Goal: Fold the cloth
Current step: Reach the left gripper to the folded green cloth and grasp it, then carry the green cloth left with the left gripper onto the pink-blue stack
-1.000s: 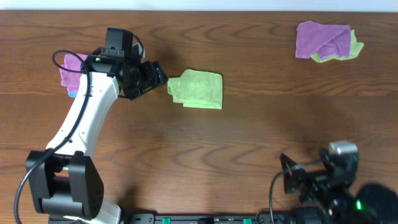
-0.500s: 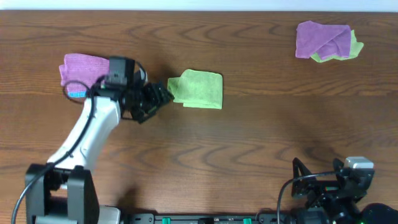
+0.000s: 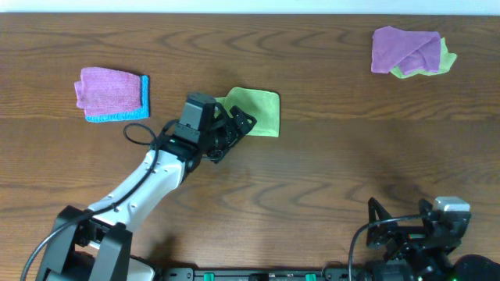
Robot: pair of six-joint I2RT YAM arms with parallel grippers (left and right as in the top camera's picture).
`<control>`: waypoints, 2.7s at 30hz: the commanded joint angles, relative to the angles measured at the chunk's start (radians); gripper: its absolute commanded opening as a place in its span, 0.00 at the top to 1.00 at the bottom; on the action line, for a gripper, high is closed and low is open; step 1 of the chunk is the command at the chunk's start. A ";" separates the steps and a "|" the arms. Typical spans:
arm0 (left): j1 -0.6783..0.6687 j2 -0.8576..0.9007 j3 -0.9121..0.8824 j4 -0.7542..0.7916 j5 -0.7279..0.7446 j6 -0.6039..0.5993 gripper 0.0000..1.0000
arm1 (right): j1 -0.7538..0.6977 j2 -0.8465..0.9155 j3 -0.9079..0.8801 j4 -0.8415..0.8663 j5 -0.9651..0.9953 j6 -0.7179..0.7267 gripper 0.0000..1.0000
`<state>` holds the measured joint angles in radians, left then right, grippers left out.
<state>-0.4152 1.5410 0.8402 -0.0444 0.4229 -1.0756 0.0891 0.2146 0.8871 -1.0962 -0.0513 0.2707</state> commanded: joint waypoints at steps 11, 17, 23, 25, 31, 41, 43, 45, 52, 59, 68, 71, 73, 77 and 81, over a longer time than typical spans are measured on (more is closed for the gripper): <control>-0.037 0.161 -0.009 0.226 -0.161 -0.195 0.04 | -0.008 -0.002 -0.006 -0.001 0.010 0.013 0.01; -0.037 0.204 -0.009 0.262 -0.177 -0.213 0.03 | -0.008 -0.002 -0.006 -0.001 0.010 0.013 0.01; -0.037 0.234 -0.009 0.267 -0.197 -0.242 0.03 | -0.008 -0.002 -0.006 -0.001 0.010 0.013 0.01; -0.038 0.249 -0.009 0.278 -0.197 -0.243 0.03 | -0.008 -0.002 -0.006 -0.001 0.011 0.013 0.01; -0.038 0.297 -0.009 0.339 -0.196 -0.275 0.03 | -0.008 -0.002 -0.006 -0.001 0.010 0.013 0.01; -0.038 0.369 -0.009 0.403 -0.222 -0.320 0.11 | -0.008 -0.002 -0.006 -0.001 0.010 0.013 0.01; -0.038 0.385 -0.009 0.416 -0.228 -0.320 0.18 | -0.008 -0.002 -0.006 -0.001 0.010 0.013 0.01; -0.038 0.405 -0.008 0.435 -0.231 -0.320 0.24 | -0.008 -0.002 -0.006 -0.001 0.011 0.013 0.01; -0.037 0.470 -0.008 0.530 -0.232 -0.306 0.57 | -0.008 -0.002 -0.006 -0.001 0.011 0.013 0.01; -0.035 0.482 -0.008 0.581 -0.220 -0.128 0.94 | -0.008 -0.002 -0.006 -0.001 0.010 0.013 0.01; 0.056 0.409 0.003 0.673 -0.041 0.098 0.94 | -0.008 -0.002 -0.006 -0.001 0.011 0.013 0.01; 0.106 0.336 0.010 0.624 -0.007 0.142 0.94 | -0.008 -0.002 -0.006 -0.001 0.011 0.013 0.01; 0.138 0.277 0.011 0.575 -0.003 0.166 0.94 | -0.008 -0.002 -0.006 -0.001 0.010 0.013 0.01; 0.195 0.172 0.015 0.484 -0.004 0.209 0.94 | -0.008 -0.002 -0.006 -0.001 0.010 0.013 0.01; 0.269 0.079 0.019 0.405 -0.004 0.228 0.94 | -0.008 -0.002 -0.006 -0.001 0.010 0.013 0.01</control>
<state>-0.1871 1.6661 0.8448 0.3859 0.4046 -0.8974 0.0891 0.2146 0.8867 -1.0962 -0.0513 0.2707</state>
